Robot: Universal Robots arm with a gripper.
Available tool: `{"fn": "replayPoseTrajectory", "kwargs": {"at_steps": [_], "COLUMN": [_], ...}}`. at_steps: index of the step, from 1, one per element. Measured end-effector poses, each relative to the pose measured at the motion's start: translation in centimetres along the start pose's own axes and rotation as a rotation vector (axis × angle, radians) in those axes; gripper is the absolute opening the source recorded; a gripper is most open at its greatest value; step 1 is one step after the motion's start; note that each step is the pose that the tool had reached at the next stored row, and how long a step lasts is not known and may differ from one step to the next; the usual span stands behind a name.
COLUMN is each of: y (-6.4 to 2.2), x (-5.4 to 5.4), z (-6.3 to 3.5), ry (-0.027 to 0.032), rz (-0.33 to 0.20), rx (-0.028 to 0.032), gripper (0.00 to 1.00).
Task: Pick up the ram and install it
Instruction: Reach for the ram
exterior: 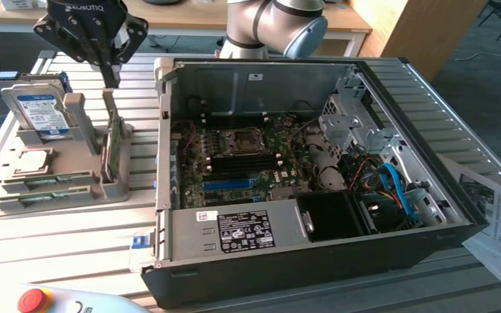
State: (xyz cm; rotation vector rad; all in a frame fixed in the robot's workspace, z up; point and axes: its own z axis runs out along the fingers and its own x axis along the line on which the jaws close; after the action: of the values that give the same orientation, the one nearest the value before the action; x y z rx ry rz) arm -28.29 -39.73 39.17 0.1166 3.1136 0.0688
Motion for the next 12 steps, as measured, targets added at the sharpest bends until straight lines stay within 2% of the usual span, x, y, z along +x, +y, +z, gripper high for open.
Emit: {"fn": "replayPoseTrajectory", "kwargs": {"at_steps": [12], "y": [-0.23], "x": [3.1], "z": [-0.05], "ry": [0.0000], "rz": [0.000], "rx": [-0.0001], "gripper": [0.10]}}
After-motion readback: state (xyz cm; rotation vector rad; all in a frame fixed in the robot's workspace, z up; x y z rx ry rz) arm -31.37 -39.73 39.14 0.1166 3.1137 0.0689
